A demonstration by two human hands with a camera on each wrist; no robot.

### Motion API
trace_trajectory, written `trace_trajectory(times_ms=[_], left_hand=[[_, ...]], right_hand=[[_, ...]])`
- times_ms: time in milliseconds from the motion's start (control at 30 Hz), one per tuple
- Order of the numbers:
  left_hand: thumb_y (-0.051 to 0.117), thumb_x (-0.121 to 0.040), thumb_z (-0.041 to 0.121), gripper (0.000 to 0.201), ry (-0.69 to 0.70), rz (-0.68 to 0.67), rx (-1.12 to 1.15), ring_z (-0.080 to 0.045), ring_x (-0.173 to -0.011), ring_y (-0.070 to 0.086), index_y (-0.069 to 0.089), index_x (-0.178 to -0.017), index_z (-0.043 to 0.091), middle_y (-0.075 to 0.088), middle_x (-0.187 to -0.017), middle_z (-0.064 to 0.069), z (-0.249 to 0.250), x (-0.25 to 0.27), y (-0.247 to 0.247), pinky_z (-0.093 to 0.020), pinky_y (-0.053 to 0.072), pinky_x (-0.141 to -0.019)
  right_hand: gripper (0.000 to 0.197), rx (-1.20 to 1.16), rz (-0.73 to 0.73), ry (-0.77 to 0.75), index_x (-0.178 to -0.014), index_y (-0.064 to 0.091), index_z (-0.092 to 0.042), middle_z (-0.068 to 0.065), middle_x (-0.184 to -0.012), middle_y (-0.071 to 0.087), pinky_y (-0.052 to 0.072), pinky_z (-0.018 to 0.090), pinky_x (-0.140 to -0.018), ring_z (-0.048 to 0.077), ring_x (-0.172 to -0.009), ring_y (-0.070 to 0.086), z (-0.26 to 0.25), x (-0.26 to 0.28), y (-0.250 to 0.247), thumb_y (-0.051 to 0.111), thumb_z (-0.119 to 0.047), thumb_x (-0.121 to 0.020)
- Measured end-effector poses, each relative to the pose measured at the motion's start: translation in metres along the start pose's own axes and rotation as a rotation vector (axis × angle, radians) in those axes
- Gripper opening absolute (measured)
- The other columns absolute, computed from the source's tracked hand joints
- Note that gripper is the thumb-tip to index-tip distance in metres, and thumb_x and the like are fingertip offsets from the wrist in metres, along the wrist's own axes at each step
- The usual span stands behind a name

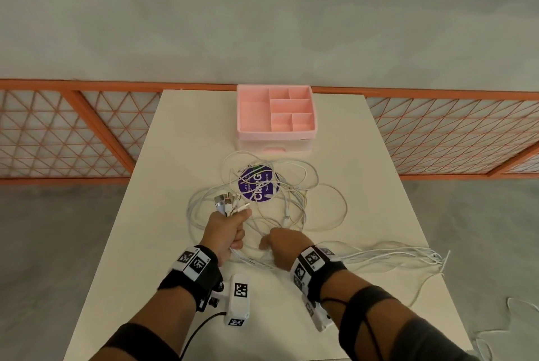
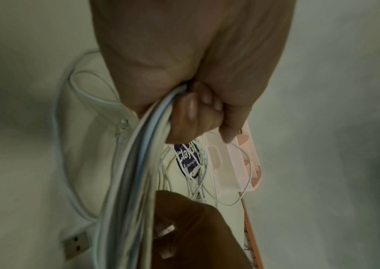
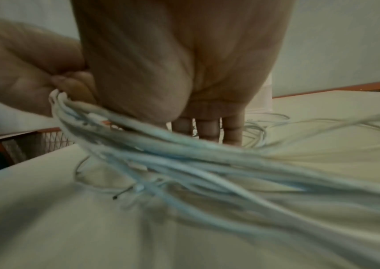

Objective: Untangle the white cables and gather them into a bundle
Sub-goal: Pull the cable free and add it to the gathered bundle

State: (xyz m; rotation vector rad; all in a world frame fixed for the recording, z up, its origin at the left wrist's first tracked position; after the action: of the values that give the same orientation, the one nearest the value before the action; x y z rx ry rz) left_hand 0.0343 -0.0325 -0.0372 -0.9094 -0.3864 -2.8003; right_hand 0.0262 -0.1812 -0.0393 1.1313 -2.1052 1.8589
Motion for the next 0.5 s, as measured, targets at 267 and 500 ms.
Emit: trace_trajectory(times_ms=[267,500], left_hand=[[0.07,-0.093,0.027,0.041,0.086,0.003,0.049,-0.01,-0.038,0.02,0.042,-0.063,0.022,0.025,-0.05,0.004,0.006,0.005,0.006,-0.017,0.019,-0.042],[0.068,-0.092,0.035,0.032,0.161,-0.013,0.225,-0.008,-0.04,0.029,0.055,-0.07,0.016,0.056,-0.063,-0.003,0.037,0.007,0.012,-0.018,0.022,-0.038]], right_hand=[[0.023,0.07,0.141,0.015,-0.111,0.059,-0.01,0.013,-0.111,0.061,0.049,0.04,-0.084,0.035,-0.101,0.062,0.011,-0.005,0.011,0.05,-0.006,-0.09],[0.016,-0.898,0.598,0.192,-0.073,0.065,-0.02,0.0,-0.07,0.068,0.052,0.028,-0.06,0.016,-0.058,0.064,0.071,0.017,-0.067,0.069,-0.017,-0.088]])
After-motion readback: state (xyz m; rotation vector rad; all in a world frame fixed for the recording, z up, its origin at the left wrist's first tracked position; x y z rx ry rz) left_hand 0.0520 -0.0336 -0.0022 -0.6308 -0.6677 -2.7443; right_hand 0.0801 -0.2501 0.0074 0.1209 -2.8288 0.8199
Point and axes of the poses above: each hand's wrist, its own x-axis away from the middle knuckle, its own y-axis out of the palm, z = x × y, the point moved 5 cm from there along -x, towards the middle knuckle
